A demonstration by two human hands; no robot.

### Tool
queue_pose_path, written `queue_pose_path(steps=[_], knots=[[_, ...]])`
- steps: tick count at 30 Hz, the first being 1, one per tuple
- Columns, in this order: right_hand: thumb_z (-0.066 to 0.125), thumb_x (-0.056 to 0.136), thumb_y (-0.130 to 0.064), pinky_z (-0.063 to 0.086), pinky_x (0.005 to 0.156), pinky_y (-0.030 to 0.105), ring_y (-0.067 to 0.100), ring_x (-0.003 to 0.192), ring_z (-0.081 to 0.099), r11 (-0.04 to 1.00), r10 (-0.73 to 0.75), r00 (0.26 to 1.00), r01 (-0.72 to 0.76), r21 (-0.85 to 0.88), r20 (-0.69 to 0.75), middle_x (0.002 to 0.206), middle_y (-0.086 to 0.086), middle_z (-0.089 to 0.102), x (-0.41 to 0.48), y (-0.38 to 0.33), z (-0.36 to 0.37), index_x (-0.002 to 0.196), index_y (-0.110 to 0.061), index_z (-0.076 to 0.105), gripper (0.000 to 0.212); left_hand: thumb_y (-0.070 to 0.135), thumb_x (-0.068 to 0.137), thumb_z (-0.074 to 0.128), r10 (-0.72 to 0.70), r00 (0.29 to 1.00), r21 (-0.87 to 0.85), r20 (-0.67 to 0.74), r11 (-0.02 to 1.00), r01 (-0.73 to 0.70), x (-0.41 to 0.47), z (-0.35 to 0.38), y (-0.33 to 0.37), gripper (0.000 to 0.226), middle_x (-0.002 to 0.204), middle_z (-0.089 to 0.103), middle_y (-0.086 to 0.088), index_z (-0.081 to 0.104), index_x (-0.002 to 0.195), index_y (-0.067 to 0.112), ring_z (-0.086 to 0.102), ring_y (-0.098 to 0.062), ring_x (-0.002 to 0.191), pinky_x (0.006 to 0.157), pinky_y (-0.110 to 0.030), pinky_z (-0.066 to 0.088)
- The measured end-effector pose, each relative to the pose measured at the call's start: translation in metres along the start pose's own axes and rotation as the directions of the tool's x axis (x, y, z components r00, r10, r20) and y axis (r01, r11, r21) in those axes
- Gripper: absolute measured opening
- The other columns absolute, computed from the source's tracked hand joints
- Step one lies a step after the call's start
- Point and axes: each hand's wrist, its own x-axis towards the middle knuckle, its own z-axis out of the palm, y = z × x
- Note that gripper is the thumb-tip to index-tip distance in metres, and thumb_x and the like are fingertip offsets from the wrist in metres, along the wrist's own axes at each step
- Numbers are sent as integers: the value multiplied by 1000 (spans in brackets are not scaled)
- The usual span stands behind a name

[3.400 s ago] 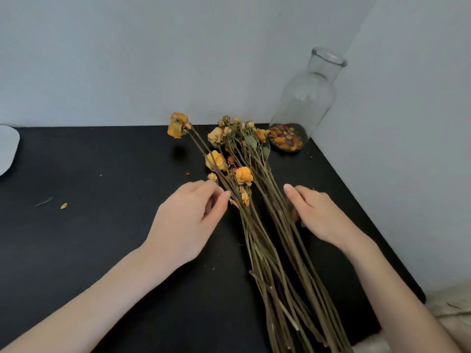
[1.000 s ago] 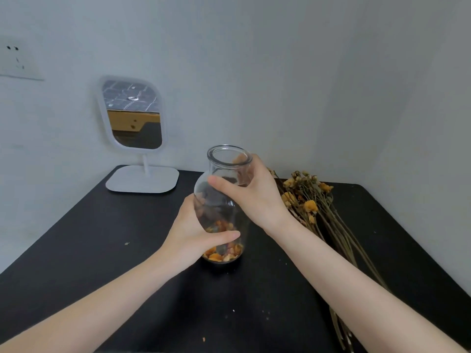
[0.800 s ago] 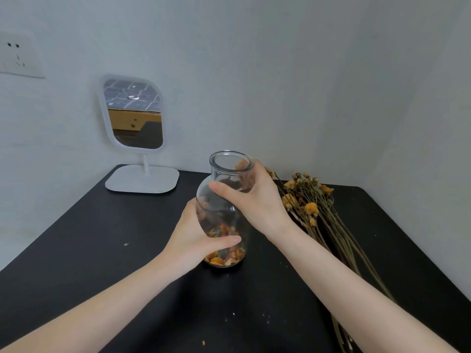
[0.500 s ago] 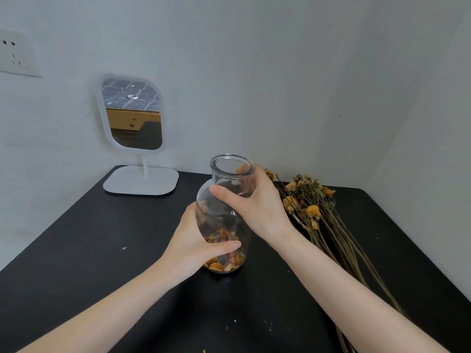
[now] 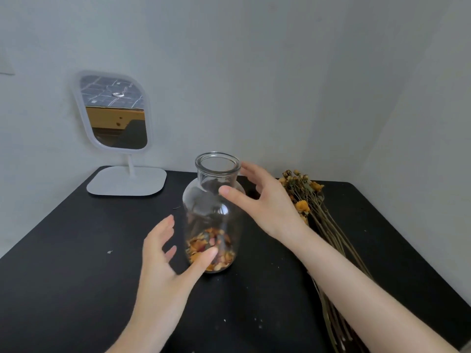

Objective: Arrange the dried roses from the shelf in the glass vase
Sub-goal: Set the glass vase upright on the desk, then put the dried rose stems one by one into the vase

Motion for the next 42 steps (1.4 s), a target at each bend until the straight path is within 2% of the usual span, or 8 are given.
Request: queue_pose_path(steps=[4, 8, 11, 15, 25, 29, 37, 42], knots=[[58, 83, -48, 34, 89, 8, -5, 112, 48, 995, 72, 990, -80, -53, -125, 119, -19, 55, -10, 25, -47, 129, -26, 52, 51, 47, 48, 73, 94, 993, -140, 71, 987, -84, -41, 14, 13, 43, 102, 65, 11, 63, 90, 44, 61, -1, 94, 74, -16, 52], [54, 89, -41, 39, 79, 13, -2, 101, 53, 957, 138, 955, -198, -214, -262, 106, -17, 59, -22, 64, -94, 116, -24, 61, 33, 42, 64, 77, 56, 934, -61, 353, 997, -36, -40, 55, 22, 22, 89, 65, 13, 65, 82, 38, 60, -1, 82, 66, -10, 46], [56, 90, -32, 35, 70, 12, 0, 90, 55, 916, 228, 934, -301, -264, -273, 100, -11, 62, -34, 93, -117, 109, -23, 64, 23, 31, 80, 67, -9, 909, 4, 417, 1000, 8, -14, 98, 17, 2, 79, 64, 6, 66, 80, 30, 56, -1, 70, 64, -9, 43], [61, 88, -26, 34, 63, 8, -5, 80, 51, 866, 316, 924, -373, -332, -214, 93, -9, 61, -43, 117, -133, 102, -21, 64, 16, 35, 85, 62, -108, 929, 187, 353, 981, 43, 24, 156, -1, 15, 71, 58, 7, 64, 82, 21, 51, -4, 63, 54, -15, 38], [63, 86, -28, 42, 63, 15, 3, 73, 55, 790, 399, 907, -414, -452, -133, 80, -8, 60, -40, 133, -132, 97, -18, 65, 15, 46, 74, 71, -320, 924, 391, 211, 894, 220, 54, 205, -22, 25, 73, 60, 9, 61, 68, 24, 53, -3, 67, 55, -24, 39], [64, 86, -31, 48, 72, 23, 9, 76, 58, 784, 403, 907, -412, -464, -125, 79, -6, 60, -38, 134, -125, 95, -18, 65, 16, 39, 76, 72, -357, 905, 383, 231, 889, 253, 54, 205, -21, 22, 69, 56, 13, 61, 61, 27, 50, -1, 64, 51, -22, 36], [62, 86, -36, 44, 60, 17, 3, 61, 58, 813, 378, 925, -350, -466, -35, 60, -9, 59, -31, 126, -111, 91, -20, 67, 18, 35, 77, 71, -354, 905, 321, 237, 907, 271, 57, 197, -18, 14, 78, 61, 10, 71, 71, 22, 52, -4, 72, 70, -28, 42], [60, 87, -39, 50, 73, 24, 5, 61, 60, 766, 475, 879, -397, -506, 30, 58, -5, 61, -28, 126, -106, 94, -17, 69, 24, 33, 79, 71, -313, 914, 263, 258, 933, 245, 55, 192, -15, 15, 89, 67, 5, 74, 78, 19, 56, -8, 83, 74, -29, 41]])
